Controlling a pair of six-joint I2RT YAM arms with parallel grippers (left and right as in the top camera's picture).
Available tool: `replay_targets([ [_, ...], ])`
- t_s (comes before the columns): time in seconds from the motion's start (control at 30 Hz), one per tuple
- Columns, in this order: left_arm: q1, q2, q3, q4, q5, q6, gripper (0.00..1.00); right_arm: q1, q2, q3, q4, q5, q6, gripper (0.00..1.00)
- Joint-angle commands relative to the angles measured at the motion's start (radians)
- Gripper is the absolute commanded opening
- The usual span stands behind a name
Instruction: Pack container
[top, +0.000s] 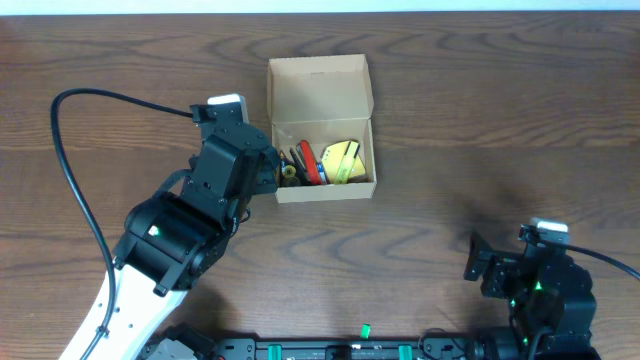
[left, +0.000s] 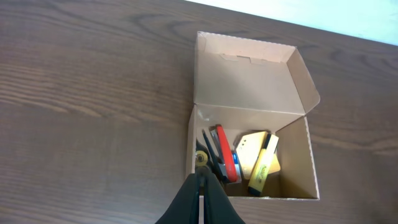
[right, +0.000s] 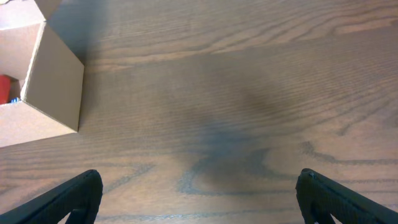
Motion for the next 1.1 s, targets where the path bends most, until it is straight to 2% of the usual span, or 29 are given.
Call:
replay_targets([
  [0.0, 0.007, 0.002, 0.017, -0.006, -0.023, -0.072, 0.06, -0.009, -0.005, 0.0, 0.0, -0.003, -0.014, 0.99],
  [1.07, 0.008, 0.002, 0.017, -0.072, -0.078, -0.068, 0.06, -0.009, -0.005, 0.0, 0.006, -0.003, -0.014, 0.99],
])
